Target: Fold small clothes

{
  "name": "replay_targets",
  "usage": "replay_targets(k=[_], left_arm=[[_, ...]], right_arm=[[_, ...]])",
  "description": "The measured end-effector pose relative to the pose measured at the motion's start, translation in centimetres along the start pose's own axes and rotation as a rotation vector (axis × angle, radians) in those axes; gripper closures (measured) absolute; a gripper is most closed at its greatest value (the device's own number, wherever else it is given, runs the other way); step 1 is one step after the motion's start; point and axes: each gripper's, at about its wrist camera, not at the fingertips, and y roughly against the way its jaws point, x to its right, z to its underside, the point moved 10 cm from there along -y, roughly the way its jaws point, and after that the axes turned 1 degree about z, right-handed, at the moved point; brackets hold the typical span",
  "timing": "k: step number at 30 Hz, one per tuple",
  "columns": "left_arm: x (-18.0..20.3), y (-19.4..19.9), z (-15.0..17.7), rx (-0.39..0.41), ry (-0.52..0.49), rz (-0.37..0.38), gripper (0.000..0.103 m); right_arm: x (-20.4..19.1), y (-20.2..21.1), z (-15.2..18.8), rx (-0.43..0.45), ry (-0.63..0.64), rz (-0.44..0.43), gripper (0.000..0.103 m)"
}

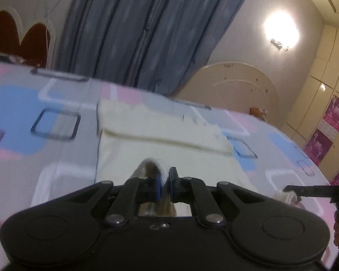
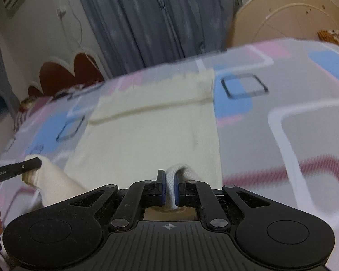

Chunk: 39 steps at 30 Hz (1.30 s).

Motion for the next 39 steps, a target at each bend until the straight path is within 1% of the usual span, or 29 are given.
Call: replay_targets(k=[3, 9, 15, 18, 20, 24, 25, 27, 28, 29, 30, 31, 32, 33, 34, 36, 39], left_arm=[[-0.8, -3.0, -2.0, 0.026, 0.019, -0.011, 0.097], [-2.6, -9.0, -5.2, 0.062, 0.066, -0.036, 0.097], [-4.7, -14.2, -7.8, 0.078, 0.104, -0.068, 0.097], [-6.2, -16.6, -8.5, 0.06, 0.145, -0.096, 0.097], [-7.2, -18.4, -8.6, 0.03, 0.173, -0.12, 0.097], [-8.3, -21.0, -8.7, -0.016, 0.173, -0.17, 0.096], [-8.5, -21.4, -8.9, -0.015, 0.174, -0.176, 0.096], [-8.6, -22.0, -9.1, -0.023, 0.173, -0.19, 0.088], [-8.8, -22.2, -9.3, -0.024, 0.174, -0.206, 0.084], [-9.1, -22.2, -9.5, -0.016, 0.181, -0.222, 0.076], [-9.5, -22.2, -9.8, -0.01, 0.189, -0.229, 0.063], [-9.7, -21.9, -10.1, -0.004, 0.192, -0.234, 0.054], [-10.0, -21.8, -10.5, 0.005, 0.193, -0.244, 0.038], [-10.2, -21.3, -10.8, 0.022, 0.184, -0.251, 0.035], [-10.2, -21.0, -10.9, 0.024, 0.168, -0.245, 0.035], [-10.1, -21.0, -10.9, 0.002, 0.137, -0.221, 0.035], [-9.7, -21.8, -10.4, -0.04, 0.089, -0.198, 0.036]], right_arm=[[0.7, -2.5, -3.2, 0.025, -0.006, -0.001, 0.096], [2.5, -9.5, -8.7, 0.04, -0.044, -0.007, 0.096], [4.5, -15.4, -12.8, 0.044, -0.094, -0.006, 0.096], [5.7, -18.3, -14.6, 0.03, -0.125, -0.006, 0.096], [6.8, -20.5, -15.4, -0.003, -0.162, -0.012, 0.096], [8.5, -23.3, -15.9, -0.041, -0.235, -0.021, 0.096], [9.0, -23.7, -16.2, -0.033, -0.255, -0.019, 0.096], [9.6, -24.3, -16.9, -0.021, -0.28, -0.026, 0.096], [9.8, -24.5, -17.1, -0.017, -0.282, -0.026, 0.096], [9.9, -24.7, -17.3, -0.016, -0.279, -0.02, 0.095], [10.1, -24.9, -17.5, -0.015, -0.272, -0.011, 0.087], [10.2, -25.0, -17.7, -0.01, -0.263, -0.002, 0.071], [10.3, -24.9, -17.9, -0.003, -0.25, 0.006, 0.059], [10.4, -24.6, -18.2, 0.013, -0.23, 0.01, 0.037], [10.4, -24.3, -18.4, 0.028, -0.211, 0.009, 0.032], [10.2, -24.1, -18.7, 0.038, -0.173, 0.002, 0.032], [9.7, -24.5, -18.3, 0.014, -0.097, -0.012, 0.032]])
